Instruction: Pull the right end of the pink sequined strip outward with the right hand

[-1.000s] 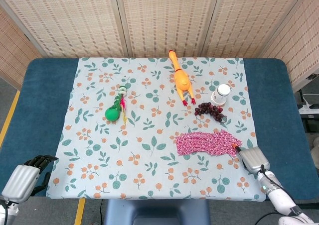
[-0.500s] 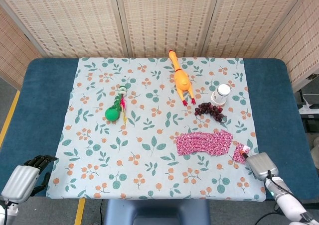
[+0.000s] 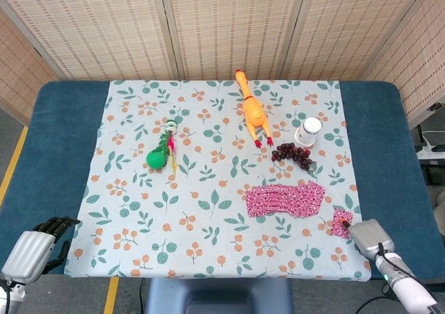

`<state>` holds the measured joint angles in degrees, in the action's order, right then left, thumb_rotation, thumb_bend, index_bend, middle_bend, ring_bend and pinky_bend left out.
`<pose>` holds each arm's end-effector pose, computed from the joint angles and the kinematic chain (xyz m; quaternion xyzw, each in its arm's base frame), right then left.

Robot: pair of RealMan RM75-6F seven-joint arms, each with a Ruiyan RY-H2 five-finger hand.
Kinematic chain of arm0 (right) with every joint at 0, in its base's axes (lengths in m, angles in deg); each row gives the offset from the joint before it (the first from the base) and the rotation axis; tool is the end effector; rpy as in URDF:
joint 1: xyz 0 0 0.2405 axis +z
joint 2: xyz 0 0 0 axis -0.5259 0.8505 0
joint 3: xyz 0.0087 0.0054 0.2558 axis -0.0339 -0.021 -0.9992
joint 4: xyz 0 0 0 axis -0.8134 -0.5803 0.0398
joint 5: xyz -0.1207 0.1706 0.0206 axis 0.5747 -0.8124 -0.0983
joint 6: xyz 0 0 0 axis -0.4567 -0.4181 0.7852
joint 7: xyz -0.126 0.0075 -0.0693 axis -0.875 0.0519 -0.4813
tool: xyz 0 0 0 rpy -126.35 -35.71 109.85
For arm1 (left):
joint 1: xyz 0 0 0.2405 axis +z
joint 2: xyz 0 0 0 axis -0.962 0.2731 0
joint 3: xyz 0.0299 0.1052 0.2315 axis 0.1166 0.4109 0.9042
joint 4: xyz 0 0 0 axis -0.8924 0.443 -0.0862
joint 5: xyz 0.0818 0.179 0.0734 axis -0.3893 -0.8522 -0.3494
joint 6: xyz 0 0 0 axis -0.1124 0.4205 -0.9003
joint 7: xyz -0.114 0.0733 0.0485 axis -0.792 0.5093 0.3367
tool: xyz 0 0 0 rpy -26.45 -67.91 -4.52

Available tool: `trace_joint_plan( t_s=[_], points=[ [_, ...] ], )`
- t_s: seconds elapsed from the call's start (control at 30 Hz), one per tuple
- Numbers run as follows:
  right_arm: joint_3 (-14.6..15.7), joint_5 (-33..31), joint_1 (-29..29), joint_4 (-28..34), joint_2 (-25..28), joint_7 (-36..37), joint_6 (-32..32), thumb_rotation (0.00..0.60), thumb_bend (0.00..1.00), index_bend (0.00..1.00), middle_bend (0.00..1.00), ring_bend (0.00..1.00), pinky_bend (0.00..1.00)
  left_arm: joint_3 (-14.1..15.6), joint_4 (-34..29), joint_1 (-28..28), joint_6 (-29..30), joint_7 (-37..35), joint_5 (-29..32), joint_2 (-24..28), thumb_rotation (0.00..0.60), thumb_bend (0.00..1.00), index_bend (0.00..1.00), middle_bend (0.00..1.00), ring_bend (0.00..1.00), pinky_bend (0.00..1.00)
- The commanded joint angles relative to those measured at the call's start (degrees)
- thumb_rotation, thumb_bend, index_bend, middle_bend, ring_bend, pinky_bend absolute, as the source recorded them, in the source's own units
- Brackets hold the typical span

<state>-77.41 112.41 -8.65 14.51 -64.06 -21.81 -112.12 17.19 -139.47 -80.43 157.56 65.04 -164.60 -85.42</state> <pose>-0.3276 -0.1972 0.0863 0.7989 -0.3698 0.0230 0.4738 -0.2978 0.1523 0.1416 -0.6966 -0.3786 -0.3399 0.5059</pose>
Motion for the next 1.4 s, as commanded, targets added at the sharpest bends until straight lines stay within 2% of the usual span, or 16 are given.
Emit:
trace_joint_plan(
  t_s=[0.03, 0.27, 0.47, 0.63, 0.87, 1.4],
  points=[
    [-0.3, 3.0, -0.8, 0.7, 0.7, 3.0, -2.0, 0.6, 0.88, 0.47, 0.69, 0.64, 0.77, 0.0, 0.0, 0.0, -0.1, 0.0, 0.1, 0.0, 0.6, 0.6, 0.25, 0.27, 0.25, 0.44],
    [-2.6, 8.5, -1.6, -2.4, -1.5, 10.0, -5.1, 0.6, 0.88, 0.4, 0.69, 0.64, 0.77, -0.1, 0.0, -0.1, -0.5, 0.0, 0.4, -0.1, 0.6, 0.59, 0.25, 0.27, 0.25, 0.44],
    [-4.8, 7.3, -0.4, -6.3, -5.2, 11.5, -3.7, 0.6, 0.88, 0.26, 0.69, 0.64, 0.77, -0.1, 0.0, -0.2, -0.6, 0.2, 0.3, -0.1, 0.6, 0.59, 0.25, 0.27, 0.26, 0.44],
    [-5.5, 6.3, 0.5, -7.7, -7.0, 11.2, -2.4, 0.6, 0.88, 0.16, 0.69, 0.64, 0.77, -0.1, 0.1, -0.2, -0.5, 0.0, 0.4, -0.1, 0.6, 0.59, 0.25, 0.27, 0.26, 0.44],
    [-5.8, 5.5, 1.3, -8.1, -8.0, 10.6, -1.2, 0.6, 0.88, 0.14, 0.69, 0.64, 0.77, -0.1, 0.2, -0.2, -0.4, 0.0, 0.1, -0.1, 0.6, 0.59, 0.25, 0.29, 0.26, 0.44],
    [-7.2, -2.6, 4.9, -11.3, -11.0, 7.5, 3.5, 0.6, 0.88, 0.13, 0.69, 0.64, 0.77, 0.0, 0.2, -0.1, -0.3, 0.1, 0.1, -0.1, 0.6, 0.59, 0.25, 0.29, 0.27, 0.44]
  ],
)
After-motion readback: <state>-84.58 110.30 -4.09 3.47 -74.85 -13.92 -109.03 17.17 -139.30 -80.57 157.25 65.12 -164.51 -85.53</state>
